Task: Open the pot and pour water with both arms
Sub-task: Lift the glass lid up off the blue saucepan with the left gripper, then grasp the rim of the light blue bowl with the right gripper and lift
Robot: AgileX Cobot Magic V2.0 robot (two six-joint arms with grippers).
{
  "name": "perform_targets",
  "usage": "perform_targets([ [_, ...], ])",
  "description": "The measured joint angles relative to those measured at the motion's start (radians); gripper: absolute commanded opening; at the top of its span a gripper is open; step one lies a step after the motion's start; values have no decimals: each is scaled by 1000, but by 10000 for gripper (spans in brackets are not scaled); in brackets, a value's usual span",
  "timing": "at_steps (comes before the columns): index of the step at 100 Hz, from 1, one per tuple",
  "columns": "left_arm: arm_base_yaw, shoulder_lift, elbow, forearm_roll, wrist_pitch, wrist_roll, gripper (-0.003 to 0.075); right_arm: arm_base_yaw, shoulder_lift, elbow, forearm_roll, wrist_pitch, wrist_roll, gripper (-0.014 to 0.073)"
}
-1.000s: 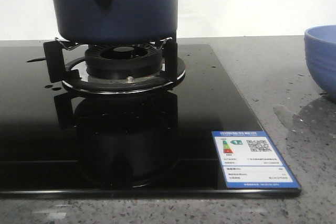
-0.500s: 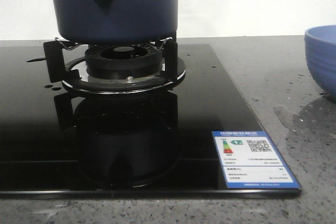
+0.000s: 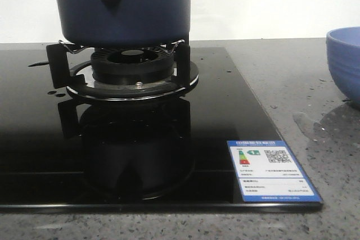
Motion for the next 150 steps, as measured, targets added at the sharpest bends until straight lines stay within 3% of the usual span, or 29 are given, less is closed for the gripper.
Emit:
perform_targets([
  [12, 0, 0, -7, 0, 6, 0, 529, 0, 0, 0, 0, 0, 0, 565],
  [36, 0, 0, -7, 1, 21, 0, 281, 0, 0, 0, 0, 0, 0, 565],
  [48, 0, 0, -7, 4, 27, 0, 219, 0, 0, 0, 0, 0, 0, 565],
  [79, 12, -17, -7, 22, 28, -17, 223, 0, 0, 0, 2, 0, 0, 565],
  [96, 89, -96, -7, 31, 34, -115, 233, 0, 0, 0, 4, 0, 0, 565],
  [115, 194, -221, 2, 31, 34, -159, 298, 0, 0, 0, 7, -14, 0, 565],
  [137, 283, -372, 133, 27, -5, -195, 298, 0, 0, 0, 7, -31, 2, 565],
  [150, 301, -466, 246, 27, -83, -198, 298, 0, 0, 0, -12, -107, 99, 565],
])
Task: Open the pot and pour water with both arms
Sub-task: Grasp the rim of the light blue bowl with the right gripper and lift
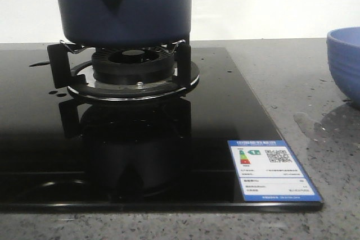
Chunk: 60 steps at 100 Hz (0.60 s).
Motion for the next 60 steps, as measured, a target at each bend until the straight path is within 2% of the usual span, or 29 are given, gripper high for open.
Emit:
perform_targets([
  [8, 1, -50, 64, 0, -46, -2, 297, -2, 18, -8, -49, -51, 80, 565],
  [19, -1, -111, 111, -2, -67, -2, 297, -35, 80, -68, -154, -30, 228, 565],
  [46, -59, -186, 119, -11, -160, -2, 297, -118, 228, -237, -650, 215, 698, 559],
  [60, -92, -188, 121, -12, -209, -2, 297, -141, 275, -238, -825, 348, 818, 474],
])
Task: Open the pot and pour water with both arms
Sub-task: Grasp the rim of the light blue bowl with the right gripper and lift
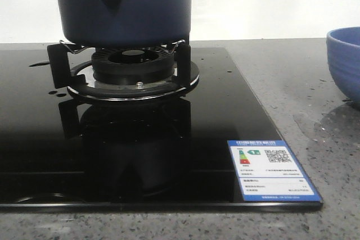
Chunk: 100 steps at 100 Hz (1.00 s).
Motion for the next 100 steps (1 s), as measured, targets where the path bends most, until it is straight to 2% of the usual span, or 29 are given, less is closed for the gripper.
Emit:
perform_targets([
  [11, -18, 0, 0, -5, -13, 0, 297, -11, 25, 35, -22, 11, 19, 426],
  [38, -46, 0, 0, -8, -15, 0, 297, -50, 125, 129, 66, -70, 26, 419],
  [62, -46, -6, 0, -10, -15, 0, 295, -53, 263, 140, 107, -96, 29, 410],
  [72, -46, -6, 0, -10, -15, 0, 295, -55, 297, 140, 147, -100, 27, 302],
  [84, -46, -6, 0, -10, -15, 0, 295, -55, 313, 140, 188, -113, 23, 71],
  [91, -46, -6, 0, -10, -15, 0, 295, -55, 316, 140, 196, -120, 23, -36],
  [94, -46, -6, 0, -10, -15, 0, 295, -55, 316, 140, 198, -122, 23, -71],
  [100, -46, -6, 0, -10, -17, 0, 295, -55, 316, 140, 200, -132, 23, -69],
])
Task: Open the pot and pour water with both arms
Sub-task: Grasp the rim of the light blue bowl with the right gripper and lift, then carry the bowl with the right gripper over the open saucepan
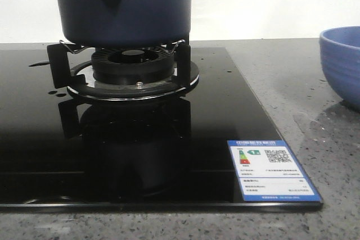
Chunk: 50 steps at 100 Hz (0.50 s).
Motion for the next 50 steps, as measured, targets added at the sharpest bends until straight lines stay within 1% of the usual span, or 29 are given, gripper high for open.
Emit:
perform_targets([
  [13, 0, 0, 0, 0, 0, 0, 295, 0, 0, 2, 2, -10, -4, -69],
  [28, 0, 0, 0, 0, 0, 0, 295, 0, 0, -24, 43, 0, -62, -69],
  [39, 0, 0, 0, 0, 0, 0, 295, 0, 0, -103, 77, 36, -85, -69],
  [50, 0, 0, 0, 0, 0, 0, 295, 30, 11, -219, 83, 88, -88, -69],
])
